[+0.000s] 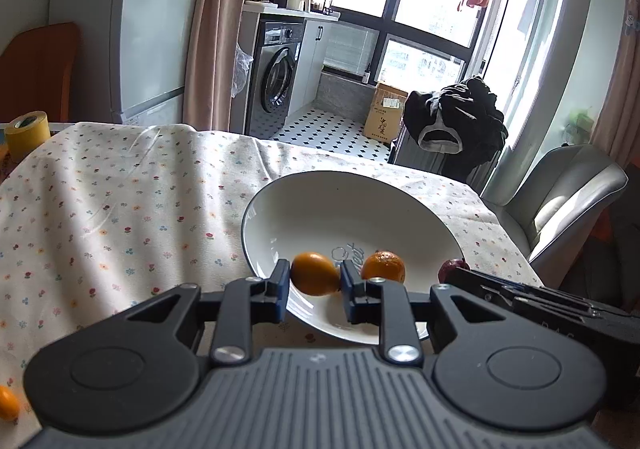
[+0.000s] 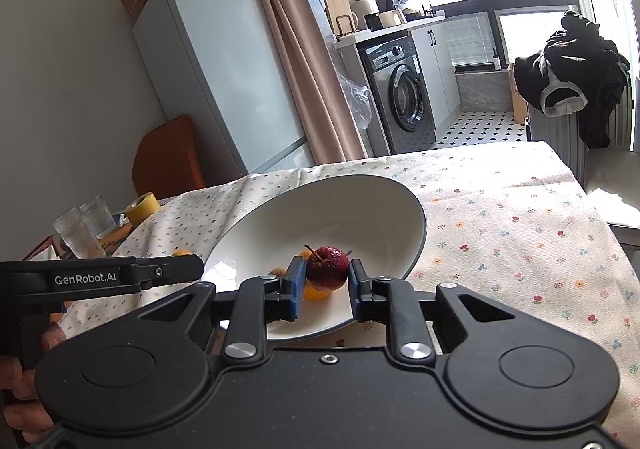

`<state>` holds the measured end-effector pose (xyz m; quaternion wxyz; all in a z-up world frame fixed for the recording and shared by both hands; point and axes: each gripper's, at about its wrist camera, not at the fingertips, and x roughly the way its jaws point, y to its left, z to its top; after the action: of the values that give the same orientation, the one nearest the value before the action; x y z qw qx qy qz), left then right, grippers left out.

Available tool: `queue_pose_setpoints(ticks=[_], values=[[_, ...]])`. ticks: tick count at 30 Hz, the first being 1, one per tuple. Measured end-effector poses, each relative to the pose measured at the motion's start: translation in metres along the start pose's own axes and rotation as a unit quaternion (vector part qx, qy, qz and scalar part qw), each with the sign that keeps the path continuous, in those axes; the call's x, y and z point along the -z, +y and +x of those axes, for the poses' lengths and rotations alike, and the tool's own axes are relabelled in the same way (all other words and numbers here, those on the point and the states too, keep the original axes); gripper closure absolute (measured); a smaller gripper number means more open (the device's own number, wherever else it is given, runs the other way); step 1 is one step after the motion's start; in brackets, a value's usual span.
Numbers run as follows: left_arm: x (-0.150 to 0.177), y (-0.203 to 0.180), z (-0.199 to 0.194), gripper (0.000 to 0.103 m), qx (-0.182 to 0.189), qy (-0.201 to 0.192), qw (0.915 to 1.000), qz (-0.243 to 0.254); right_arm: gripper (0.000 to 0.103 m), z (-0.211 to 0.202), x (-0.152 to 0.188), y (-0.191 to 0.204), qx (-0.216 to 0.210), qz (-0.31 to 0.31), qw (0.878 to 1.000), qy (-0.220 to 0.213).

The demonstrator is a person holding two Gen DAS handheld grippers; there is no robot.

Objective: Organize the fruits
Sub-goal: 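Lower the red apple into the white bowl with the right gripper while the left drops the tangerine in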

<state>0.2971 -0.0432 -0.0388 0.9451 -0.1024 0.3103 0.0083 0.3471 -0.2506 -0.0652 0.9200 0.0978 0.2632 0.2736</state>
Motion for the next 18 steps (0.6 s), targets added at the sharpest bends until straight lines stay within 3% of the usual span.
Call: queue_pose_setpoints(ticks=[7, 10, 18], values=[[-0.001, -0.004, 0.019, 0.078, 0.0, 0.011, 0.9999, 0.001, 0.082, 0.003, 0.003, 0.0, 0.007, -0.005, 1.0, 0.006], [0.001, -0.007, 0.02, 0.071, -0.004, 0.012, 0.9998, 0.012, 0.082, 0.003, 0.003, -0.002, 0.009, 0.0, 1.0, 0.005], [0.006, 0.003, 0.01, 0.065, -0.007, 0.016, 0.9998, -0.001, 0.081, 0.006, 0.005, 0.0, 0.014, -0.006, 1.0, 0.007]])
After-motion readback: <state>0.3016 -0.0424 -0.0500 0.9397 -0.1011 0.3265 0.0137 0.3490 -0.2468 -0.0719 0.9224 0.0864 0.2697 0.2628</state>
